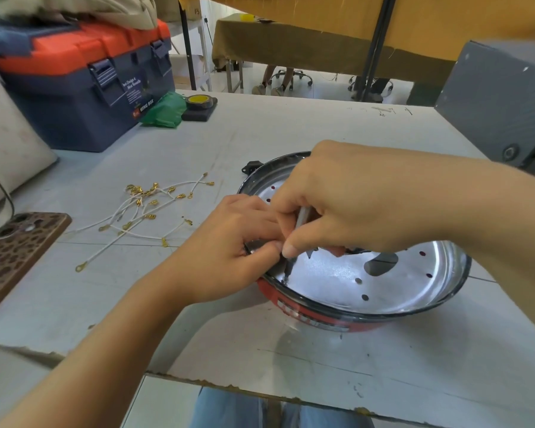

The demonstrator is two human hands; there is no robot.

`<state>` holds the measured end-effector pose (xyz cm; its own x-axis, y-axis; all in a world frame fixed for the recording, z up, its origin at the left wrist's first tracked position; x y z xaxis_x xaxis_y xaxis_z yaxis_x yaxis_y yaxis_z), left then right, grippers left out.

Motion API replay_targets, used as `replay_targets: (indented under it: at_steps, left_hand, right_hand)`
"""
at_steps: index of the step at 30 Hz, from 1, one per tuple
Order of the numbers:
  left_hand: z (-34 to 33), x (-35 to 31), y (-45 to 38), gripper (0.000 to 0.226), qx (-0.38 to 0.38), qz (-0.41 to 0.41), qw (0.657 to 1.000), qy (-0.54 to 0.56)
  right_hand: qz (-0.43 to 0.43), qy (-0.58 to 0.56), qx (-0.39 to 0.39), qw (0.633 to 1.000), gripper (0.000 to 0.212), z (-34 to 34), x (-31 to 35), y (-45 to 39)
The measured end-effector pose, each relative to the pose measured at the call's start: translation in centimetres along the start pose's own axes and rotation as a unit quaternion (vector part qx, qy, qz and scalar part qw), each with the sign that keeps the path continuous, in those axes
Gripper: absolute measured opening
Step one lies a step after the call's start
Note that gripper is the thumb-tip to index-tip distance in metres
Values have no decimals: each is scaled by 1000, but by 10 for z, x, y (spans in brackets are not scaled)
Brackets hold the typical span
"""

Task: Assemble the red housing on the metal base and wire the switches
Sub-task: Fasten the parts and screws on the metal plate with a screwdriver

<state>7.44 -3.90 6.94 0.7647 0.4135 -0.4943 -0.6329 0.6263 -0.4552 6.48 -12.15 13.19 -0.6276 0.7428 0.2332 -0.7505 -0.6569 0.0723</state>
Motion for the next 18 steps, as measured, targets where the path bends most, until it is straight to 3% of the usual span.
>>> replay_targets:
  at_steps: [7, 13, 18]
  left_hand:
    - [1, 0, 2, 42, -2, 4, 1000, -17]
    - [1, -2, -1, 23, 0, 3, 1000, 1]
    - [-1, 1, 0, 22, 5, 4, 1000, -4]
  right_hand:
    - [-25, 60, -31, 997, 41, 0, -4, 0]
    - [7, 29, 9, 1000, 9, -3, 0, 3]
    - [28, 4, -7, 1000, 15, 2, 2, 1]
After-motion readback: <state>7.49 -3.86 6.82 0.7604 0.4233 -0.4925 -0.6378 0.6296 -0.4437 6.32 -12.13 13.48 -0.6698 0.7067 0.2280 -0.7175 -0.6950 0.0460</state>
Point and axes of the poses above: each hand's wrist, its own y-axis away from the middle knuckle, its own z-axis out of the back of the hand, x = y × z, the point moved 6 cm from there along -y, towards the middle knuckle, and after that the axes turned 3 degrees about -x, right-handed, at the moved point
